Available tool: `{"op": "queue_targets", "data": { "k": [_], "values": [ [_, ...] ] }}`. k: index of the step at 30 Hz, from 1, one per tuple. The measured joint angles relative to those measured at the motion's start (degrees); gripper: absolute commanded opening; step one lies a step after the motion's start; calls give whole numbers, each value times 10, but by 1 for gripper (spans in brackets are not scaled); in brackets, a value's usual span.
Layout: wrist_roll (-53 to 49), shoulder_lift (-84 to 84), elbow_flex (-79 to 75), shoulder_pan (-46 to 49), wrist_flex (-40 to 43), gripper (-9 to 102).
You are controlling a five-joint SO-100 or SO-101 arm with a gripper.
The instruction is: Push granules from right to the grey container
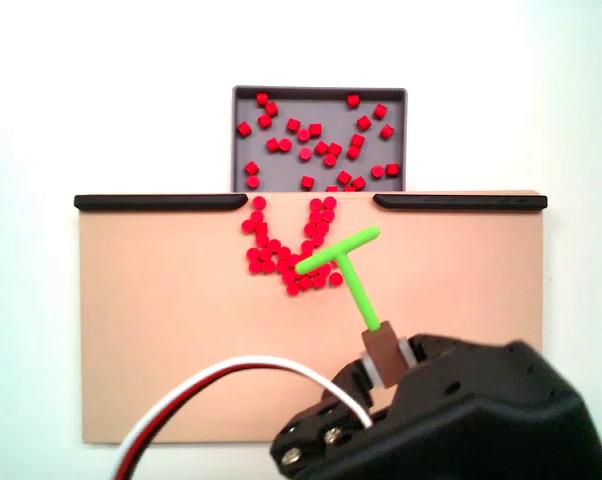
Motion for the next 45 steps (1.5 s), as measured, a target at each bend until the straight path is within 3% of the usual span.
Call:
{"op": "queue_targets", "data": {
  "k": [7,13,45],
  "values": [
    [217,66,90,-23,-1,0],
    [308,95,119,-51,-1,0],
    [316,112,119,-80,-1,0]
  ]
}}
